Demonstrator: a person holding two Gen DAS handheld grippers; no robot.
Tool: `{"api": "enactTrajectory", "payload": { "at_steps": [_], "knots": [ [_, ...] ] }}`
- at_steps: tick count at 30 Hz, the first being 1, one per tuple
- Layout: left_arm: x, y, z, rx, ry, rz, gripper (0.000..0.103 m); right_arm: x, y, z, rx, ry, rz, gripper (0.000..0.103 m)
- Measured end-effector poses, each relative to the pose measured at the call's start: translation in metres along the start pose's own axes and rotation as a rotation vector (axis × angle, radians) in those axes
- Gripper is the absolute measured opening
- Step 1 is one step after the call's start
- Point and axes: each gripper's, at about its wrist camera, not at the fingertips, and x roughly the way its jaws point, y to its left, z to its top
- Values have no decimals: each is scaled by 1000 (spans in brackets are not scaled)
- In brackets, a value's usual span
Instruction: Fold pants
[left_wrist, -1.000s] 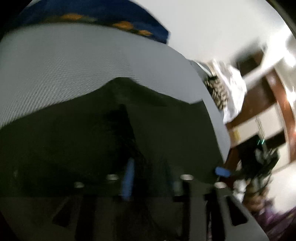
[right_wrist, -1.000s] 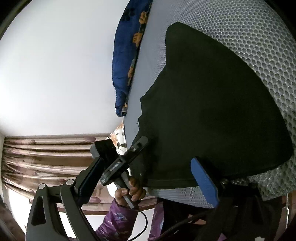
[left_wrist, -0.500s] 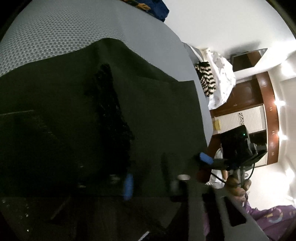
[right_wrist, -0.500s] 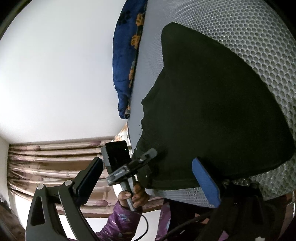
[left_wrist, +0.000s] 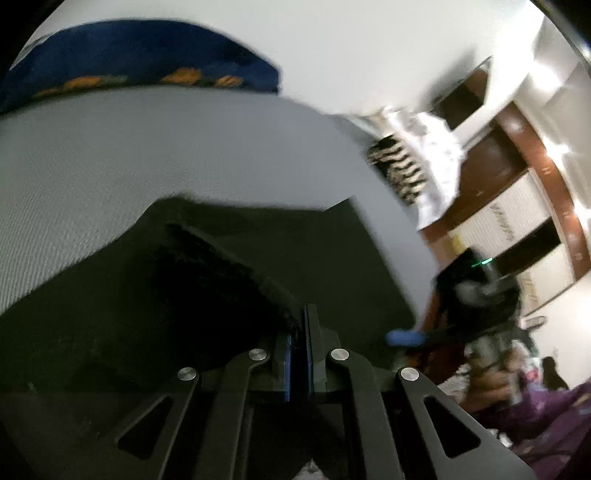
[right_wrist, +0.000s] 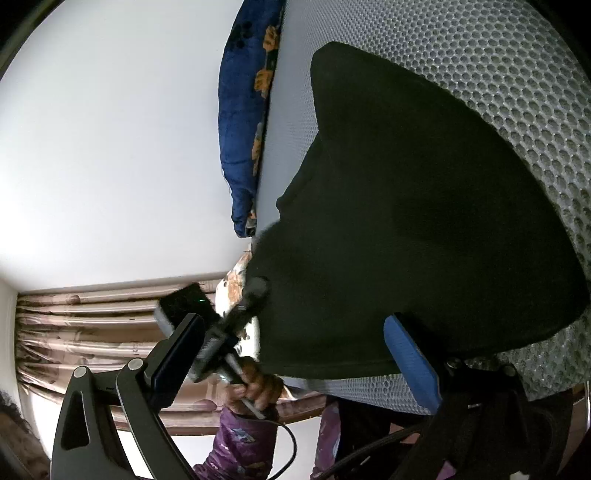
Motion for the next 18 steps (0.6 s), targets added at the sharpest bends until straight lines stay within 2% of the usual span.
{"api": "enactTrajectory", "payload": {
  "at_steps": [3, 5, 7, 9, 11, 13, 18],
  "knots": [
    [22, 27, -24, -68, 71, 45, 6, 3, 1, 0, -10, 6, -10, 98],
    [20, 30, -32, -74, 26, 27, 9, 5, 2, -1, -19, 11, -19, 98],
    [18, 32, -33, -103, 28, 9, 11, 6, 2, -2, -23, 18, -24, 99],
    [15, 35, -30, -138, 42, -20, 20, 7, 4, -1, -24, 19, -25, 99],
    [9, 35, -27, -158, 39, -34, 47, 5, 4, -1, -18, 16, -16, 99],
    [-1, 37, -24, -179, 16, -40, 61, 2, 4, 1, -9, 10, 3, 99],
    [0, 56, -17, -307, 5, -84, 63, 0, 4, 3, -6, 3, 9, 99]
  ]
}}
